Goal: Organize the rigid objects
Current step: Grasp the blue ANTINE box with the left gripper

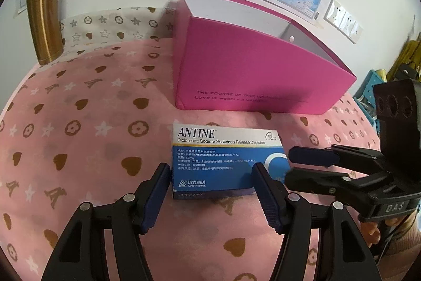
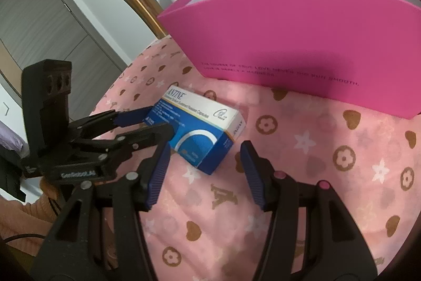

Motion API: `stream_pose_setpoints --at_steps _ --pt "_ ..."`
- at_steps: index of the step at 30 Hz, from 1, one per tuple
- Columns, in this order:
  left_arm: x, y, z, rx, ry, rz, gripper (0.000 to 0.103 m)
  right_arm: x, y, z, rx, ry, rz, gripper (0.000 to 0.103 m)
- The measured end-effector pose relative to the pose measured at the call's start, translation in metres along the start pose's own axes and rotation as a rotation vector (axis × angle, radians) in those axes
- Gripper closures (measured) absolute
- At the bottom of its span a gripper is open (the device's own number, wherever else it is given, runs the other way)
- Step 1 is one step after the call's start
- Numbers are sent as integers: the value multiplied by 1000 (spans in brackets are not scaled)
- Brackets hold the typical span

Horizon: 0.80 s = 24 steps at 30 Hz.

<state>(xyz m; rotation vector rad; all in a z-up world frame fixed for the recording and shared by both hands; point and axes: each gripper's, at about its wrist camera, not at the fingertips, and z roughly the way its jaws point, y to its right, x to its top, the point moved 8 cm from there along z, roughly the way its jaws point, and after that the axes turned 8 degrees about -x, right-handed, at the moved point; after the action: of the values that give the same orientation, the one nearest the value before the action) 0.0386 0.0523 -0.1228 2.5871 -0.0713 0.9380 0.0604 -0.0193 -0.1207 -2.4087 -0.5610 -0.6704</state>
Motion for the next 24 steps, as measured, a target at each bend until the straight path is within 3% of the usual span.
stream_pose_setpoints --at_steps 24 --pt "-5 13 0 -38 -22 31 44 1 10 4 -19 -8 31 52"
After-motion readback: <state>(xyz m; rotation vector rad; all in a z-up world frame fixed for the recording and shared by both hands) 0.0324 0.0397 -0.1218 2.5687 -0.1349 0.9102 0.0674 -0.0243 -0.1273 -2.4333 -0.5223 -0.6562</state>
